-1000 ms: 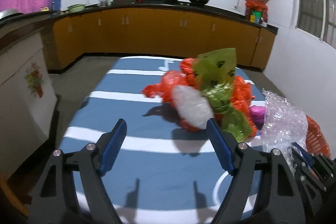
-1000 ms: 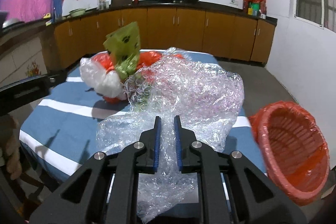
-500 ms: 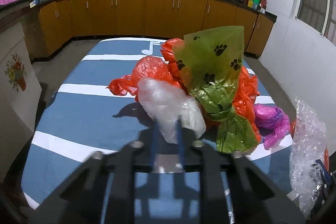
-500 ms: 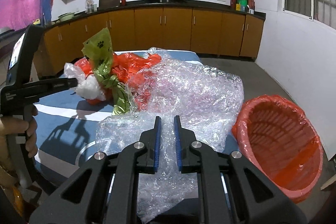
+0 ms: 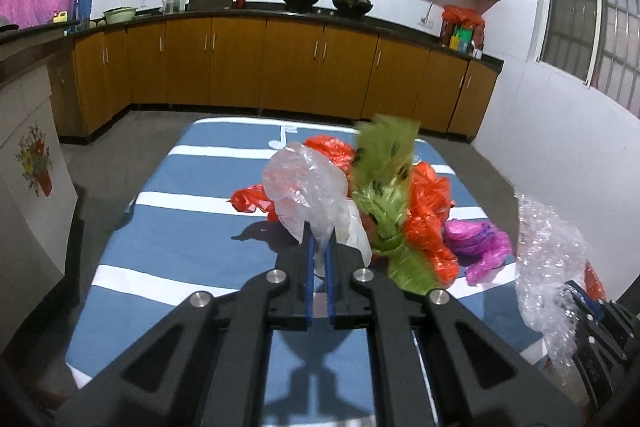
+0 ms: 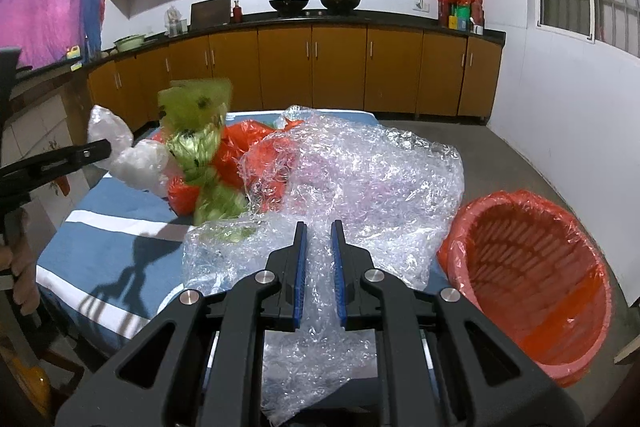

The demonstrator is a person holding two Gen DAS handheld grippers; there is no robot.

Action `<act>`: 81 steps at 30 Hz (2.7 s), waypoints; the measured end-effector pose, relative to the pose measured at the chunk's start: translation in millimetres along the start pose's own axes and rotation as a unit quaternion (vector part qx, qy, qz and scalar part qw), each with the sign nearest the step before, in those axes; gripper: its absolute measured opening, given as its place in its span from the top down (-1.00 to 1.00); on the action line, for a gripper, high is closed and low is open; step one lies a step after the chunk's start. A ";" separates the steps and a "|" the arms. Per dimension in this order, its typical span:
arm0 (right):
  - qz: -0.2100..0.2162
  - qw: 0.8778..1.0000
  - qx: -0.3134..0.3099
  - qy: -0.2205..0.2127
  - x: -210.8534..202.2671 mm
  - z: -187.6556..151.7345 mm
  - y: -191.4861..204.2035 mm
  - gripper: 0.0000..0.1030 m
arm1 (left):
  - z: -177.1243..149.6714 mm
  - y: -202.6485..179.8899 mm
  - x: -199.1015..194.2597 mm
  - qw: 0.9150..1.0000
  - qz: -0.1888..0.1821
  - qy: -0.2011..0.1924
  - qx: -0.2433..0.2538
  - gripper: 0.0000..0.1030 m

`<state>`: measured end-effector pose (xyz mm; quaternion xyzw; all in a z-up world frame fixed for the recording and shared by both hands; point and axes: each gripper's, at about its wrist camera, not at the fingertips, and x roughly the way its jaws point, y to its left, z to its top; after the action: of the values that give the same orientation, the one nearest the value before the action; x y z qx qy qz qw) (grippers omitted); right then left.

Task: Collect trash
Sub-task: 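Lift the bubble wrap with the right tool while the left tool grasps the white bag, then carry both held items to the red-lined basket and open both tools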

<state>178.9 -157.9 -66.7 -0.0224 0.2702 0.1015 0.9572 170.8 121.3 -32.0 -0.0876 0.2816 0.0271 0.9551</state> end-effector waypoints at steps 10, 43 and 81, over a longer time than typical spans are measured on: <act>-0.009 1.000 0.003 -0.016 -15.0 4.4 -8.3 0.75 | 5.3 -3.4 -44.6 0.999 -0.004 -0.040 -0.006 0.88; -0.130 0.988 0.075 -0.028 -57.2 -9.4 -112.6 0.75 | -4.0 -133.6 -37.4 0.989 -0.134 -0.034 0.059 0.88; -0.158 0.970 0.181 -0.022 -53.1 -28.0 -221.8 0.24 | -62.4 -291.8 65.9 0.956 -0.252 0.088 0.123 0.58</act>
<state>166.0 -387.3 -65.5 0.1108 0.2563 -0.1015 0.9548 222.3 -176.9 -74.9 -0.0399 0.3345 -0.2566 0.9059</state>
